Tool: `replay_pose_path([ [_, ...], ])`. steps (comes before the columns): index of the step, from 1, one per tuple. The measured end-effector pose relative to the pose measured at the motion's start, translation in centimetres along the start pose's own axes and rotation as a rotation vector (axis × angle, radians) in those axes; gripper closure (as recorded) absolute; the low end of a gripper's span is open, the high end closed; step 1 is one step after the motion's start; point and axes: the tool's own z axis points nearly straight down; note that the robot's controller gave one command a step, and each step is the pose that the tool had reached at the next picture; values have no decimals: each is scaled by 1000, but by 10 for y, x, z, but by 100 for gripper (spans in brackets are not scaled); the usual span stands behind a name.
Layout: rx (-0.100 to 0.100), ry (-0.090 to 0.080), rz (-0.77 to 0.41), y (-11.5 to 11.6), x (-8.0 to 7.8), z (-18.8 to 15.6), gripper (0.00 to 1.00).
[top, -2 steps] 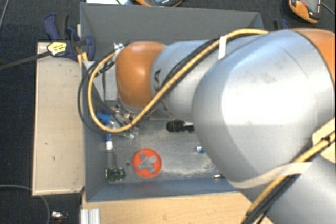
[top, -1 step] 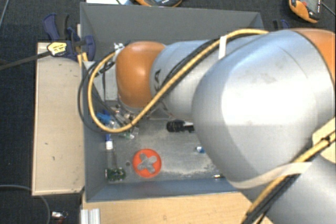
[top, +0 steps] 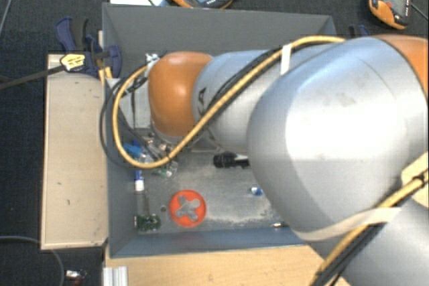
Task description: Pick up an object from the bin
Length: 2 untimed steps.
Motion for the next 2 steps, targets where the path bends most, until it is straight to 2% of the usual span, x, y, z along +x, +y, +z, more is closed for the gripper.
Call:
replay_pose_path([
  [1,3,3,1,-1,1,-16,100],
  [2,-1,-1,0,0,-1,-37,100],
])
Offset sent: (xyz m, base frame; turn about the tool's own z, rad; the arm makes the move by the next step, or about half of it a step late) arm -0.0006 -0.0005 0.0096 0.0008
